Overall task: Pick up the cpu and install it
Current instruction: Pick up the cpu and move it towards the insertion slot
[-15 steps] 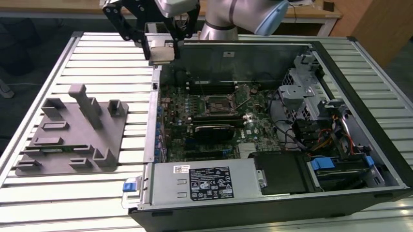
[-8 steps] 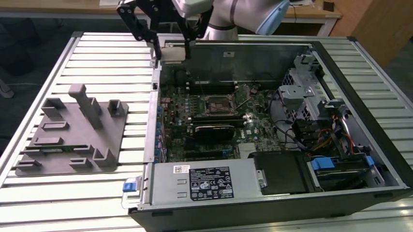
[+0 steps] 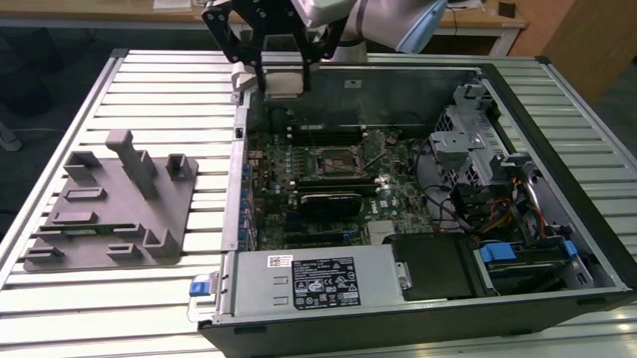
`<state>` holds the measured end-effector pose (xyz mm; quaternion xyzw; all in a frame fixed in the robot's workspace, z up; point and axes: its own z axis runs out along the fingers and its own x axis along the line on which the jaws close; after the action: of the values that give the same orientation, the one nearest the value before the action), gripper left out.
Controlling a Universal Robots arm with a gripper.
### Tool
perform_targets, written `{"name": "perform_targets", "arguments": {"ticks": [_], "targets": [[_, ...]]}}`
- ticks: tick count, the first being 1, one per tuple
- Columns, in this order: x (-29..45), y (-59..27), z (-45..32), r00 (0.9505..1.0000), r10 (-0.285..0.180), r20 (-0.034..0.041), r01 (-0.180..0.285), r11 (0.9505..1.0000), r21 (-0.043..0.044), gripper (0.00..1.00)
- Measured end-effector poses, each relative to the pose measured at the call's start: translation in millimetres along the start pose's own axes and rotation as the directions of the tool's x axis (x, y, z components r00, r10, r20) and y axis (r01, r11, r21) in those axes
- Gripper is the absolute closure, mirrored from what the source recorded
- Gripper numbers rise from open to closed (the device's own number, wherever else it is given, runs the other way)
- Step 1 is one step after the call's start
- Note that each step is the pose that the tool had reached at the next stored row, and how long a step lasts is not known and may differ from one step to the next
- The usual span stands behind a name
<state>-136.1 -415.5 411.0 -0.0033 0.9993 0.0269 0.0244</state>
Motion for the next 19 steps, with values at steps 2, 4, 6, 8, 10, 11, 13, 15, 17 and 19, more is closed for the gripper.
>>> {"name": "perform_targets", "arguments": {"ticks": [2,4,6,8,10,11,13,15,17,19], "targets": [[-4.8,0.0,0.2,1.0000,0.000,0.0000,0.000,1.0000,0.0000,0.45],[-9.6,-0.1,0.5,1.0000,0.000,0.0000,0.000,1.0000,0.0000,0.45],[-14.5,-0.1,0.7,1.0000,0.000,0.0000,0.000,1.0000,0.0000,0.45],[-19.4,-0.2,1.0,1.0000,0.000,0.0000,0.000,1.0000,-0.0001,0.45],[-23.9,-0.2,1.2,1.0000,0.000,0.0000,0.000,1.0000,-0.0001,0.45],[-26.1,-0.2,1.3,1.0000,0.000,0.0000,0.000,1.0000,-0.0001,0.45],[-30.4,-0.3,1.5,1.0000,0.000,0.0000,0.000,1.0000,0.0000,0.45],[-34.1,-0.3,1.7,1.0000,0.000,0.0000,0.000,1.0000,0.0000,0.45],[-37.1,-0.3,1.9,1.0000,0.000,0.0000,0.000,1.0000,0.0000,0.45],[-40.4,-0.3,2.1,1.0000,0.000,0.0000,0.000,1.0000,-0.0001,0.45]]}}
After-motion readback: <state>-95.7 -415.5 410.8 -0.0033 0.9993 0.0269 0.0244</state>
